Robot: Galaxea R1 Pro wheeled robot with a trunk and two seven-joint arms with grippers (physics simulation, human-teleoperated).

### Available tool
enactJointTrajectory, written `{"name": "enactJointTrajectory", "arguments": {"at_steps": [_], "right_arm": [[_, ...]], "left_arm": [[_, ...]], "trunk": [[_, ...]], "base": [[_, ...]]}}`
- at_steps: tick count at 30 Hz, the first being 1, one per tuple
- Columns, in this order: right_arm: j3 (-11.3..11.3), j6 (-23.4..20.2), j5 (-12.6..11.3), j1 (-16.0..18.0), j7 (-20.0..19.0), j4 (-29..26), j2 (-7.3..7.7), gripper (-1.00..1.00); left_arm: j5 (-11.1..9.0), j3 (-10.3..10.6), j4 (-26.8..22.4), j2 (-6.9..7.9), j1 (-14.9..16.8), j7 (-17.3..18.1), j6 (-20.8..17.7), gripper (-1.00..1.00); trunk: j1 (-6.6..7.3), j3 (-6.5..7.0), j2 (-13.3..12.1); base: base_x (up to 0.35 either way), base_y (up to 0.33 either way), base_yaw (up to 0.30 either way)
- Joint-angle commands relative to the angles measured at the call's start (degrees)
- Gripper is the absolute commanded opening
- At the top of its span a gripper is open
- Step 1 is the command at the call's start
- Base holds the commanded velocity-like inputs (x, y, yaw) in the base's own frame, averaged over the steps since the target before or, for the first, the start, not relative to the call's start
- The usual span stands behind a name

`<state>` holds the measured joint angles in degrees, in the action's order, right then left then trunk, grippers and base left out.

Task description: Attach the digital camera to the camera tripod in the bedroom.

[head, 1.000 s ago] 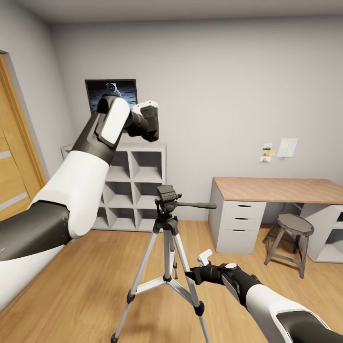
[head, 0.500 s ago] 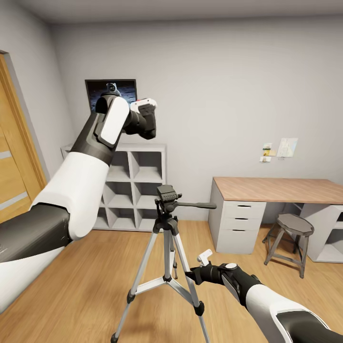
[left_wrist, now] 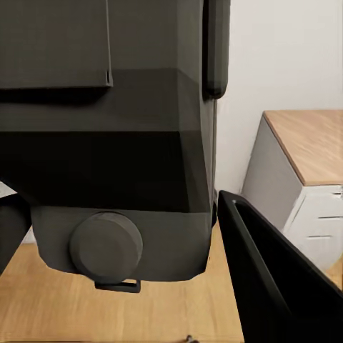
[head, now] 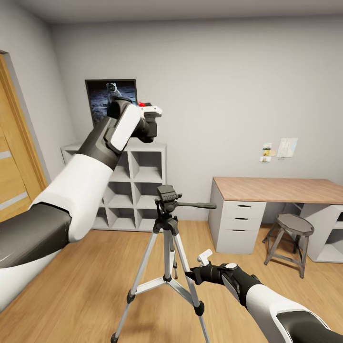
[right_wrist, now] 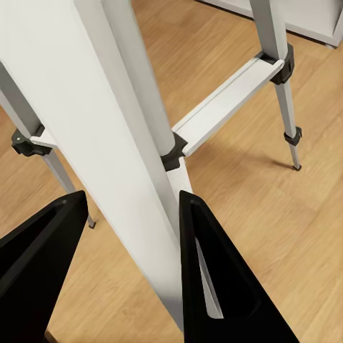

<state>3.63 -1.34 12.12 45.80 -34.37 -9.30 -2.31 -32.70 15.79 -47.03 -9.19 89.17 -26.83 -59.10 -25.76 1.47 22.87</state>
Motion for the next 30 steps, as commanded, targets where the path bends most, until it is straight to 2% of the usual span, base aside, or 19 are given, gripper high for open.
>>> {"name": "enactJointTrajectory", "arguments": {"at_steps": [1, 4, 5, 9, 10, 13, 14, 16, 17, 18, 20, 22, 23, 27, 28, 30], "right_arm": [[0.83, -0.16, -0.04, -0.01, -0.03, -0.11, 0.04, -1.0], [0.8, -0.16, -0.03, -0.01, -0.06, -0.11, 0.08, -1.0], [0.82, -0.16, -0.01, -0.01, -0.07, -0.11, 0.09, -1.0], [0.84, -0.16, -0.03, -0.01, -0.02, -0.11, 0.06, -1.0], [0.84, -0.16, -0.05, -0.01, -0.01, -0.11, 0.05, -1.0], [0.85, -0.16, -0.06, -0.01, 0.0, -0.11, 0.05, -1.0], [0.85, -0.16, -0.07, -0.01, 0.0, -0.11, 0.06, -1.0], [0.85, -0.16, -0.07, -0.01, 0.0, -0.11, 0.06, -1.0], [0.83, -0.16, -0.07, -0.01, 0.0, -0.11, 0.05, -1.0], [0.84, -0.16, -0.08, -0.01, 0.0, -0.11, 0.04, -1.0], [0.84, -0.16, -0.09, -0.01, 0.01, -0.11, 0.04, -1.0], [0.83, -0.16, -0.12, -0.01, 0.01, -0.11, 0.03, -1.0], [0.84, -0.16, -0.14, -0.01, 0.01, -0.11, 0.03, -1.0], [0.84, -0.16, -0.15, -0.01, 0.01, -0.11, 0.03, -1.0], [0.83, -0.16, -0.16, -0.01, 0.01, -0.11, 0.03, -1.0], [0.82, -0.16, -0.16, -0.01, 0.01, -0.11, 0.02, -1.0]], "left_arm": [[-0.23, 0.59, 0.29, 0.01, 0.0, -0.35, -0.09, -1.0], [-0.11, 2.61, 1.19, 0.05, -0.07, -0.2, -0.02, -1.0], [-0.14, 4.72, 1.46, 0.18, -0.09, 0.03, -0.08, -1.0], [-0.22, 10.63, 1.35, 0.88, -0.12, 2.24, -0.29, -1.0], [-0.32, 14.16, 0.61, 1.66, -0.13, 5.18, -0.36, -1.0], [-0.46, 19.04, -2.05, 3.61, -0.13, 12.73, -0.39, -1.0], [-0.51, 21.47, -4.76, 5.44, -0.13, 19.75, -0.3, -1.0], [-0.3, 23.04, -7.85, 7.52, -0.13, 27.59, -0.11, -1.0], [-0.17, 23.59, -9.4, 8.59, -0.13, 31.58, -0.01, -1.0], [0.02, 24.35, -12.25, 10.77, -0.14, 38.99, 0.17, -1.0], [0.14, 24.77, -14.71, 12.94, -0.14, 44.88, 0.28, -1.0], [0.15, 24.88, -16.83, 15.09, -0.14, 48.94, 0.53, -1.0], [0.02, 24.56, -18.77, 17.26, -0.14, 51.64, 0.96, -1.0], [-0.32, 22.72, -22.6, 21.49, -0.14, 54.62, 1.75, -1.0], [-0.51, 21.52, -24.34, 23.58, -0.14, 55.41, 1.92, -1.0], [-0.78, 20.44, -25.73, 25.4, -0.14, 56.17, 2.07, -1.0]], "trunk": [[-0.02, -0.02, 0.05], [-0.02, -0.02, 0.05], [-0.02, -0.02, 0.05], [-0.02, -0.02, 0.05], [-0.02, -0.02, 0.05], [-0.02, -0.02, 0.05], [-0.02, -0.02, 0.05], [-0.02, -0.02, 0.05], [-0.02, -0.02, 0.05], [-0.02, -0.02, 0.05], [-0.02, -0.02, 0.05], [-0.02, -0.02, 0.05], [-0.02, -0.02, 0.05], [-0.02, -0.02, 0.05], [-0.02, -0.02, 0.05], [-0.02, -0.02, 0.05]], "base": [[0.0, 0.0, 0.0], [0.0, 0.0, 0.0], [0.0, 0.0, 0.0], [0.0, 0.0, 0.0], [0.0, 0.0, 0.0], [0.0, 0.0, 0.0], [0.0, 0.0, 0.0], [0.0, 0.0, 0.0], [0.0, 0.0, 0.0], [0.0, 0.0, 0.0], [0.0, 0.0, 0.0], [0.0, 0.0, 0.0], [0.0, 0.0, 0.0], [0.0, 0.0, 0.0], [0.0, 0.0, 0.0], [0.0, 0.0, 0.0]]}}
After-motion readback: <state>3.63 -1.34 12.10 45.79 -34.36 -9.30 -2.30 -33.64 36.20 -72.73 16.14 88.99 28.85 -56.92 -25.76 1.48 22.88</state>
